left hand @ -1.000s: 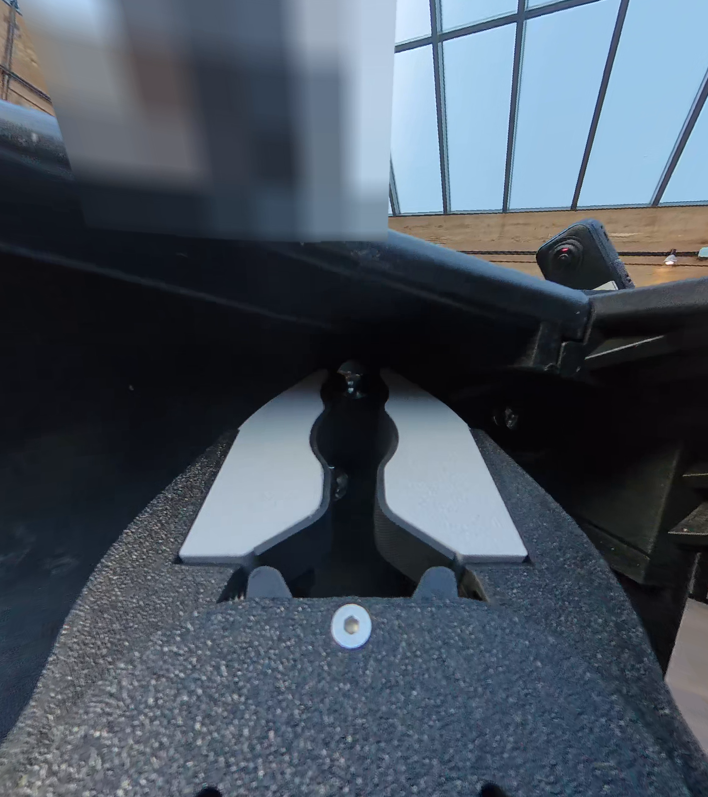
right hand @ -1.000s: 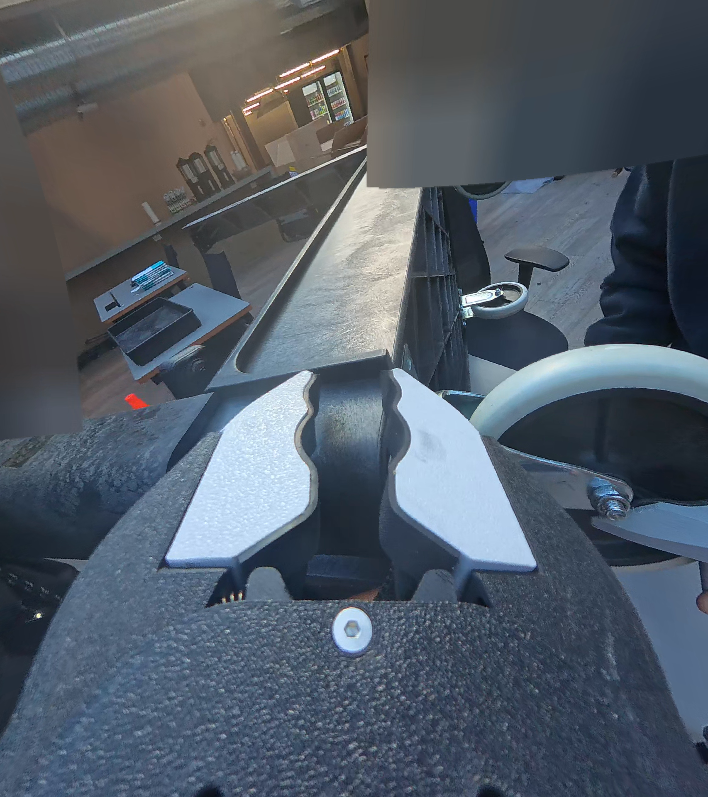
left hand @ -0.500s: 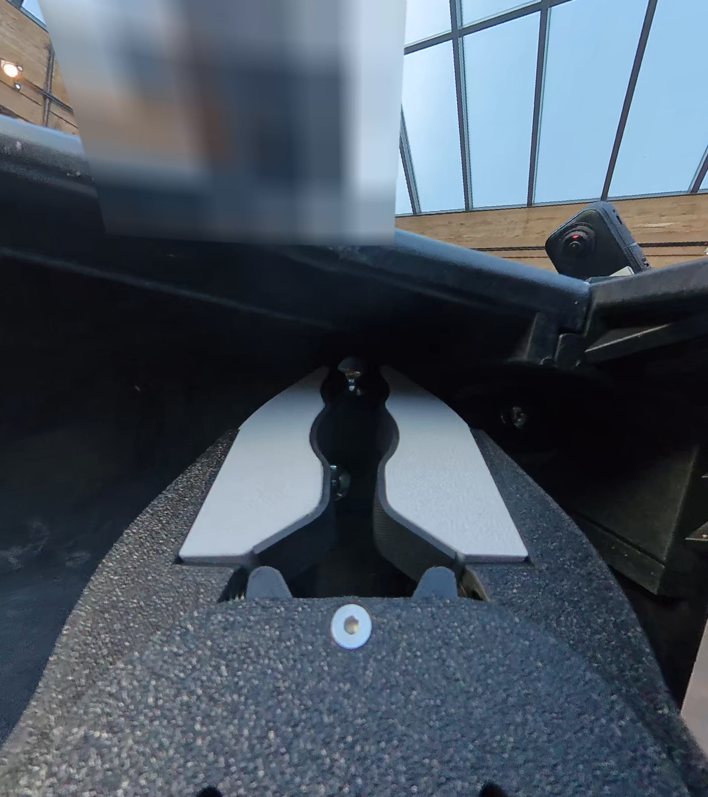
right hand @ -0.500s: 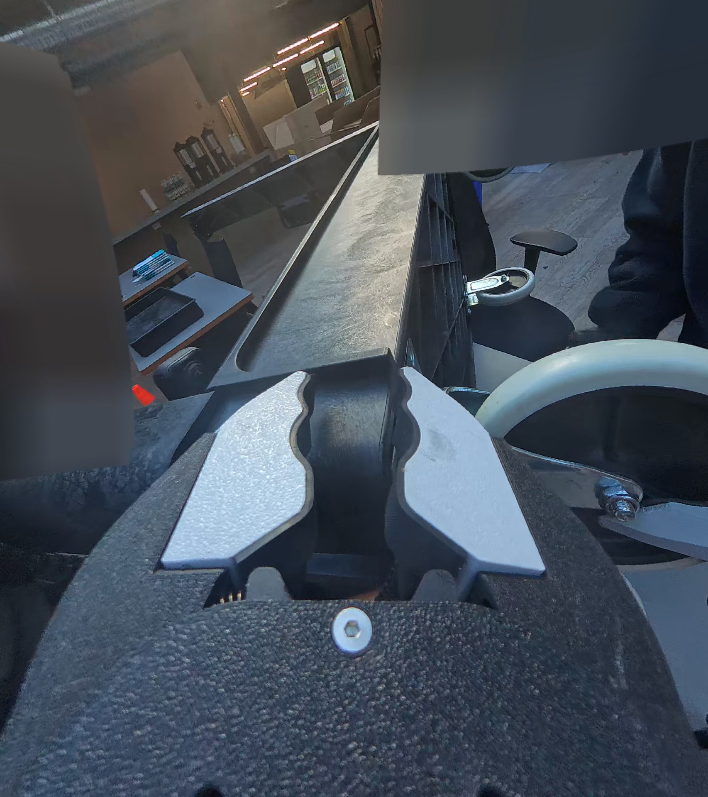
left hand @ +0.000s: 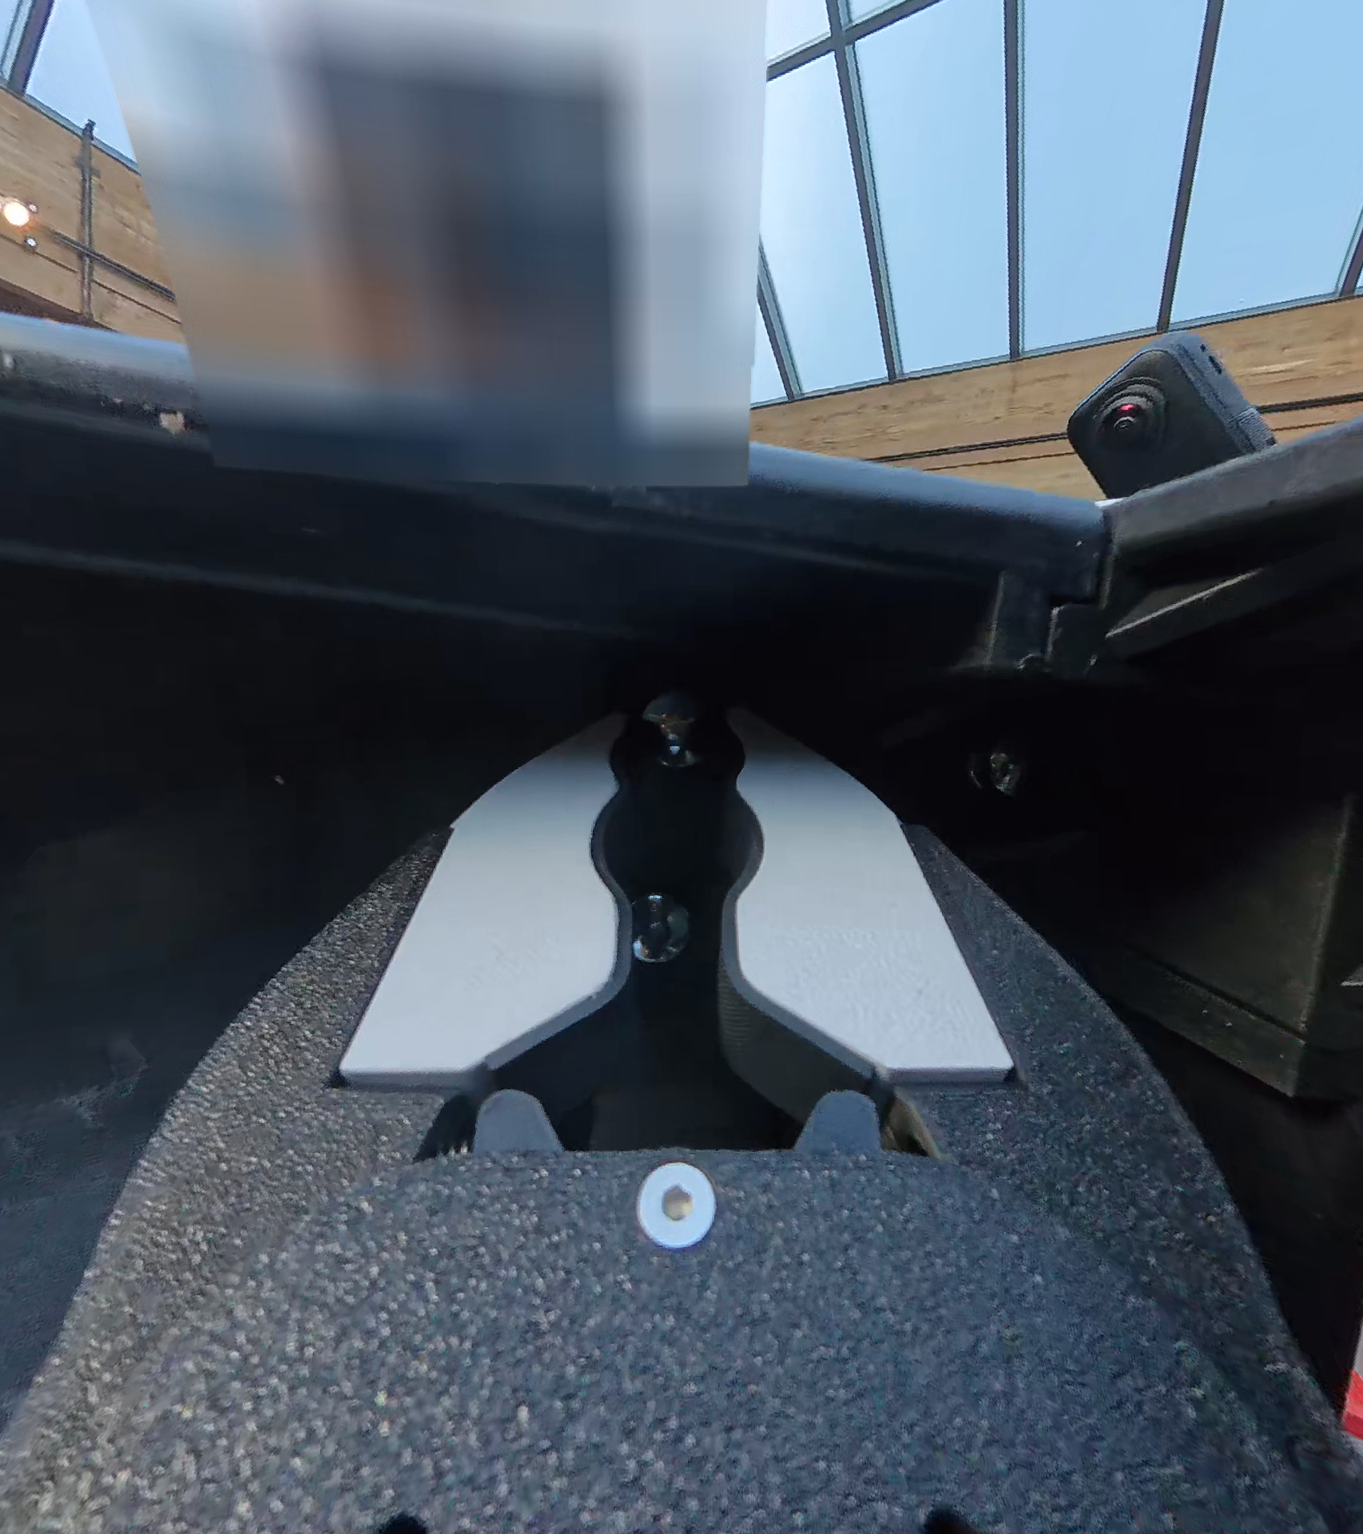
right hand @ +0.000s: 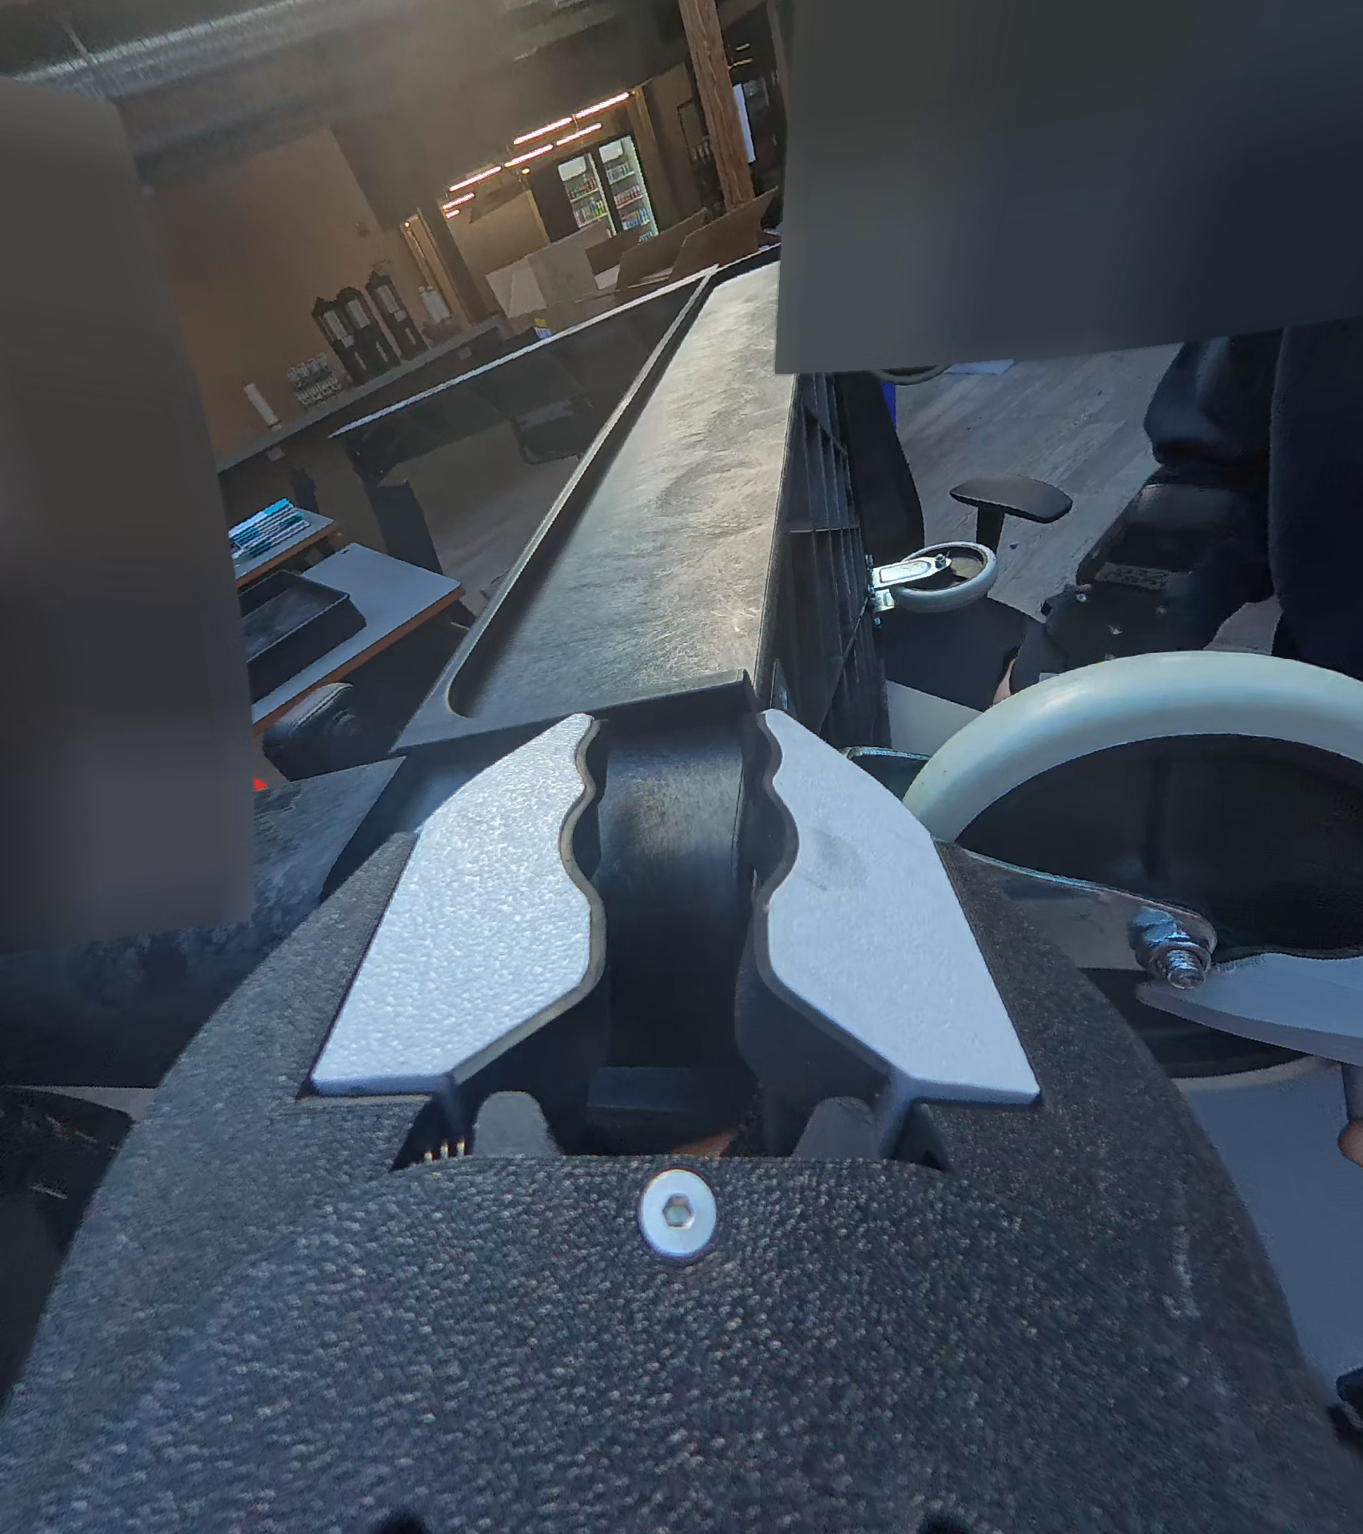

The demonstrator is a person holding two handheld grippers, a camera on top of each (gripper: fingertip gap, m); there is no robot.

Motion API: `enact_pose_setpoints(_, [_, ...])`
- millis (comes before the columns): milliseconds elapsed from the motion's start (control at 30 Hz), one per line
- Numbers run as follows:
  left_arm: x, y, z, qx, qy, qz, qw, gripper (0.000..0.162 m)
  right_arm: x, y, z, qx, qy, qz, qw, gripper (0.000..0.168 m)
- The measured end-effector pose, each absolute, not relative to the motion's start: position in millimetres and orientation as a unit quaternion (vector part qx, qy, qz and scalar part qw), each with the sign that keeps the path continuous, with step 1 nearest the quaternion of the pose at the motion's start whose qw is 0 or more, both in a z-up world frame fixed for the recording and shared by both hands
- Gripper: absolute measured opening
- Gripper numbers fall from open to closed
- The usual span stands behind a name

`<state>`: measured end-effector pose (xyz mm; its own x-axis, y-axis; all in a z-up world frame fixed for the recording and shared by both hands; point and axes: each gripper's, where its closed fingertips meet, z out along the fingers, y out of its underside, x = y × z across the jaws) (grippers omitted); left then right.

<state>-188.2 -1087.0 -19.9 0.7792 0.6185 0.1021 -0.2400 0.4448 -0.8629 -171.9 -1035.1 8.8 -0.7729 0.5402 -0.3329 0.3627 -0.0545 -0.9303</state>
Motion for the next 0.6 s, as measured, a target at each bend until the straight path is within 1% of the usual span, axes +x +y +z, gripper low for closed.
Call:
enact_pose_setpoints(100, [-187, -1088, -21, -0.451, -0.209, 0.244, 0.833, 0.019, -171, -1035, 9, -0.328, -0.684, 0.648, 0.069, 0.033])
enact_pose_setpoints(133, [-188, -1090, -21, -0.448, -0.214, 0.24, 0.834, 0.024, -172, -1035, 9, -0.328, -0.684, 0.648, 0.068, 0.033])
enact_pose_setpoints(200, [-185, -1096, -20, -0.433, -0.213, 0.229, 0.845, 0.029, -172, -1035, 9, -0.328, -0.684, 0.648, 0.067, 0.033])
enact_pose_setpoints(267, [-182, -1102, -18, -0.423, -0.21, 0.229, 0.851, 0.029, -171, -1036, 9, -0.328, -0.684, 0.648, 0.067, 0.033])
enact_pose_setpoints(333, [-179, -1105, -19, -0.423, -0.203, 0.233, 0.852, 0.02, -171, -1036, 9, -0.328, -0.684, 0.648, 0.067, 0.033])
enact_pose_setpoints(467, [-176, -1099, -20, -0.433, -0.196, 0.227, 0.85, 0.011, -172, -1036, 9, -0.328, -0.684, 0.648, 0.066, 0.033])
enact_pose_setpoints(533, [-179, -1095, -20, -0.441, -0.203, 0.227, 0.844, 0.001, -172, -1036, 9, -0.328, -0.684, 0.649, 0.065, 0.033])
enact_pose_setpoints(600, [-182, -1096, -18, -0.433, -0.209, 0.227, 0.847, 0.0, -172, -1035, 9, -0.329, -0.683, 0.649, 0.066, 0.032])
